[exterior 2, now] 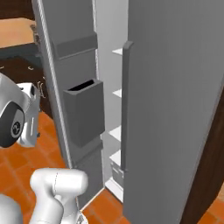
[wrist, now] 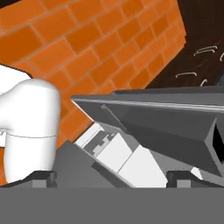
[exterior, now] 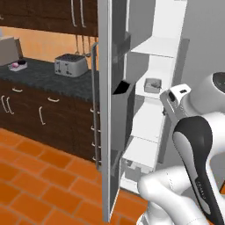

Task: Take the meat container that has the fish and place it on the second highest rack of the freezer. Then take the vegetable container that has the eggplant and onion and place it on the highest rack of the freezer.

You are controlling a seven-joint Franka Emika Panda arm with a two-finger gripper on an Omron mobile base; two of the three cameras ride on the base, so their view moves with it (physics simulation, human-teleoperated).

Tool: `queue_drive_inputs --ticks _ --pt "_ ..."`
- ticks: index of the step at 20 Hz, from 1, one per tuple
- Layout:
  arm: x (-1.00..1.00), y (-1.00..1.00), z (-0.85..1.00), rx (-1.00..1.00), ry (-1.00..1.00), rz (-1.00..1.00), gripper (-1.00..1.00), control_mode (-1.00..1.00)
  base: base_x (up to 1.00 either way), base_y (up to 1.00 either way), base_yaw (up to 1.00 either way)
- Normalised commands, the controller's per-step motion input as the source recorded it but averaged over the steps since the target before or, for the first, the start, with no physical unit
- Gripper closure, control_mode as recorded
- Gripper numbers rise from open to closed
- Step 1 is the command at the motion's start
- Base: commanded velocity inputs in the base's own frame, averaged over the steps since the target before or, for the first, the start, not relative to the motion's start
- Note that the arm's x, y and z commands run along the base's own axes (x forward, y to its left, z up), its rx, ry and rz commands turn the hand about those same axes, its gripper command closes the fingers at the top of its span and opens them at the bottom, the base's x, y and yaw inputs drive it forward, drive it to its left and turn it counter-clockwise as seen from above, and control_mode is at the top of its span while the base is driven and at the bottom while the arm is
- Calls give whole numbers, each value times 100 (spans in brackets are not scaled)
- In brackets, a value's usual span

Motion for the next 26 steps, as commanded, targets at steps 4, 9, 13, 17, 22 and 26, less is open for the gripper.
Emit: queue_drive_inputs --ticks 4,9,13,17,22,26 --pt "0 0 0 0 0 0 -100 100 -14 -44 62" --pt "0 0 0 0 0 0 -100 100 -60 -11 68" --pt "0 0 0 0 0 0 -100 100 -21 0 68" --pt "0 0 0 0 0 0 -100 100 0 6 62" --pt "0 0 0 0 0 0 -100 100 25 19 46" --pt "0 0 0 0 0 0 -100 100 29 50 29"
